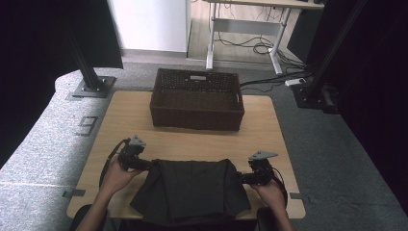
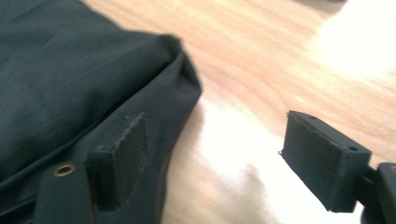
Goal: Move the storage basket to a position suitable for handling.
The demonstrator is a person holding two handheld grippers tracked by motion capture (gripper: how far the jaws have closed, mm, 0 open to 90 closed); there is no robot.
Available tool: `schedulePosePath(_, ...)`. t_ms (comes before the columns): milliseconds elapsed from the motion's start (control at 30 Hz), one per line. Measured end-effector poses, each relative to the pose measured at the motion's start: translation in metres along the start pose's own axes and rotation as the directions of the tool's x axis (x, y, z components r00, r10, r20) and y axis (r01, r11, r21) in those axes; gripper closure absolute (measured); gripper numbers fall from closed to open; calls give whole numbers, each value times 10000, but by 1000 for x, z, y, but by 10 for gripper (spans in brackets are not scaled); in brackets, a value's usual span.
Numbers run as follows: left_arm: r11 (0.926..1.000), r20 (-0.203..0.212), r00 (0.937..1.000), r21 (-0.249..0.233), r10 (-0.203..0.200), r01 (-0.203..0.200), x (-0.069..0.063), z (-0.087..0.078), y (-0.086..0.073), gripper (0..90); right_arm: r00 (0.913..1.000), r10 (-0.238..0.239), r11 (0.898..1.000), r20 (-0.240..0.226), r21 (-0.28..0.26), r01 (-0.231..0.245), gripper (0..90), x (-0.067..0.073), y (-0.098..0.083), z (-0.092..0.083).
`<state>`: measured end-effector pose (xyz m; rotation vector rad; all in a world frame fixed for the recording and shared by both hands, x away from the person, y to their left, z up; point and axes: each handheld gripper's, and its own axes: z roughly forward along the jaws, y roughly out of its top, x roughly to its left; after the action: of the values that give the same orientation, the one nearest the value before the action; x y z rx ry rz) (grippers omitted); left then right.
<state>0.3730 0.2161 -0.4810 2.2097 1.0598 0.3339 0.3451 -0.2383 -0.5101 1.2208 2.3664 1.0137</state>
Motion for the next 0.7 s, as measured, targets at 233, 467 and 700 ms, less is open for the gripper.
schedulePosePath(233, 9985, -493, 9976, -275, -482, 469, 30, 5, 31, 166, 9996, 271, 9994, 98, -231, -269, 220, -15, 16, 7)
schedulePosePath(467, 9953, -790, 9937, -618, -791, 743, 56, 9, 62, 249, 9980, 590, 9953, 217, -777, -571, 257, -34, 46, 13)
schedulePosePath(700, 9919, -980, 9902, -879, -998, 913, 70, 13, 81, 288, 9958, 793, 9924, 463, -981, -745, 291, -48, 72, 21)
